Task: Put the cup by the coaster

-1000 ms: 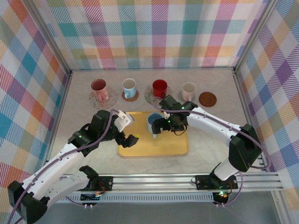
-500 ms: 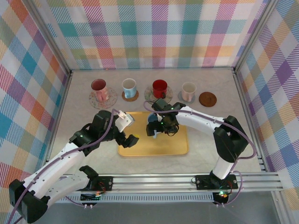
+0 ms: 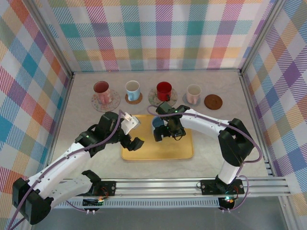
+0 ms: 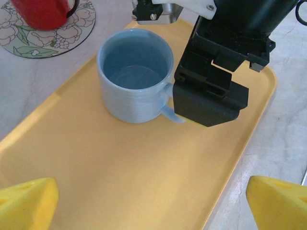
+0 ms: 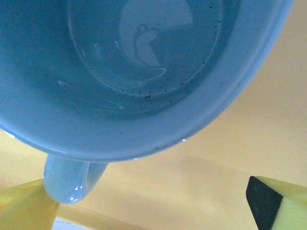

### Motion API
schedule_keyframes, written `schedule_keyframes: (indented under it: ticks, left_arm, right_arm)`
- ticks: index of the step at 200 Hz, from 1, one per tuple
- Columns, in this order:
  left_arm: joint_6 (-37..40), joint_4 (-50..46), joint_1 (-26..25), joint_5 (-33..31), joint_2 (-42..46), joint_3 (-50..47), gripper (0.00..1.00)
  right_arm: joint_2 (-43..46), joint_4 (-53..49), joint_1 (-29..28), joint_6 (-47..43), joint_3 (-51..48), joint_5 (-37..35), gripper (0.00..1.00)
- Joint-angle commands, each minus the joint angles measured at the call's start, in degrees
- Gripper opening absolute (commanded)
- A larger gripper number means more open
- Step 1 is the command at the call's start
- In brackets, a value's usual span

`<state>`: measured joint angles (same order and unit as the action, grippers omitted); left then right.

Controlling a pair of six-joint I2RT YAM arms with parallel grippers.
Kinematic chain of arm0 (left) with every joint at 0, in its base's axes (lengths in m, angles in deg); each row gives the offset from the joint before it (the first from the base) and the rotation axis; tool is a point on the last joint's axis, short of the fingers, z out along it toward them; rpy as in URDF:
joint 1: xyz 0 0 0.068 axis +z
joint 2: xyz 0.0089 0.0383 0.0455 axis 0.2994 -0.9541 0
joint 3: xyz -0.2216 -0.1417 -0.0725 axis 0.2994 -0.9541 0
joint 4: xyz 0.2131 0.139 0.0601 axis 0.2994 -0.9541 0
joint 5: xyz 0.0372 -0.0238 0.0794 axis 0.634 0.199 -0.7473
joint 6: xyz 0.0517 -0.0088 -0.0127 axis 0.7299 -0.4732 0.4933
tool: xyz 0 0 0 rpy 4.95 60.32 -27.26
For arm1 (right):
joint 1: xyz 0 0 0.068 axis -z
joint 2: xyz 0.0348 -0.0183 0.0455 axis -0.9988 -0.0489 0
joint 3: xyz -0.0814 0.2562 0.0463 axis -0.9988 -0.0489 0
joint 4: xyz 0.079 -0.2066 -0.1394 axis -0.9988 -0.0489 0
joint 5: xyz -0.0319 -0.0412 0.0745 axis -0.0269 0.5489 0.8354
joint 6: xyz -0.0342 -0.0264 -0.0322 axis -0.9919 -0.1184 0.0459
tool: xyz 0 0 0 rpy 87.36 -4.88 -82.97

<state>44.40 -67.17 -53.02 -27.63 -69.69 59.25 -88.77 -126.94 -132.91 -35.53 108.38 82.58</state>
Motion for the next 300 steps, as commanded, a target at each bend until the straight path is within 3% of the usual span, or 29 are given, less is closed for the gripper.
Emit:
schedule_keyframes:
  ticks: [1,107,180,300]
  left_arm:
    - [-0.34,-1.04,-0.79,-0.03,0.29,2.61,1.0]
    - [-0.88,-0.48,-0.79,0.41,-0.36,2.51,1.0]
    - [-0.72,-0.47,-0.79,0.82,0.23,0.2,1.0]
    - [-0.42,-1.02,-0.7,1.04,1.08,-1.32,1.0]
  right_arm:
    - [1.05,-3.23,0.31,-2.61,0.25,-3.13,0.99]
    - [2.74,-4.06,1.94,-8.19,-1.82,-6.53,1.0]
    - [3.04,6.67,1.12,-7.95,-6.84,2.91,0.87]
    - [-2.49,9.56,-0.47,-4.32,-5.05,0.92,0.6]
